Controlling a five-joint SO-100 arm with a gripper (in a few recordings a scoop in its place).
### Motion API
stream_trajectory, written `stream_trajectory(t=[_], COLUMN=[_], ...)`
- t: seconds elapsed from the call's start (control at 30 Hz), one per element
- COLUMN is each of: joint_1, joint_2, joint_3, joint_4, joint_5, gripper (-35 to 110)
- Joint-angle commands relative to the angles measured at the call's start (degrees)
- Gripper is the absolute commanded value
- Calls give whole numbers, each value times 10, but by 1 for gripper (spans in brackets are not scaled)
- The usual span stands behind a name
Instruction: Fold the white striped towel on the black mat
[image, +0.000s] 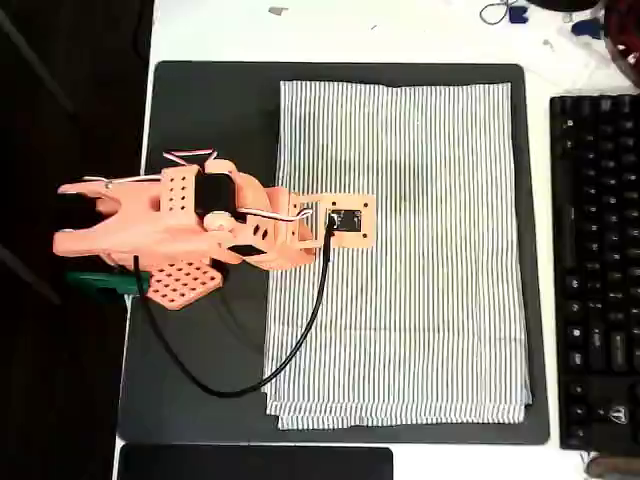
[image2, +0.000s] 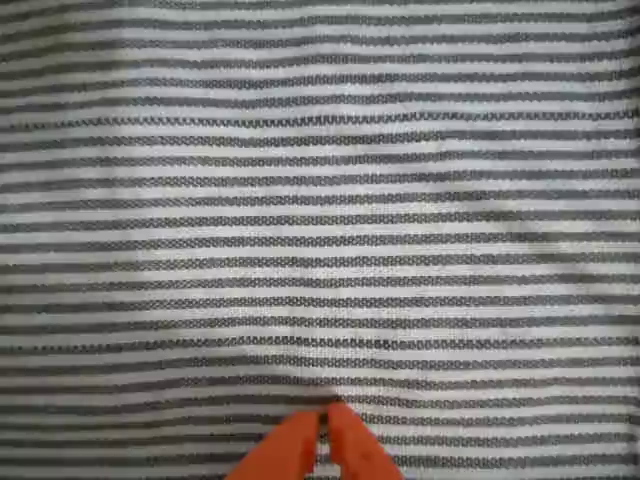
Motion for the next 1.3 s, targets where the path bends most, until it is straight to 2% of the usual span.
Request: stream_trajectory(t=[0.0,1.27], joint_1=[-19,-11], joint_2=[-1,4], joint_3=[9,10], joint_4=[-1,-1], joint_5=[16,24], gripper=[0,0])
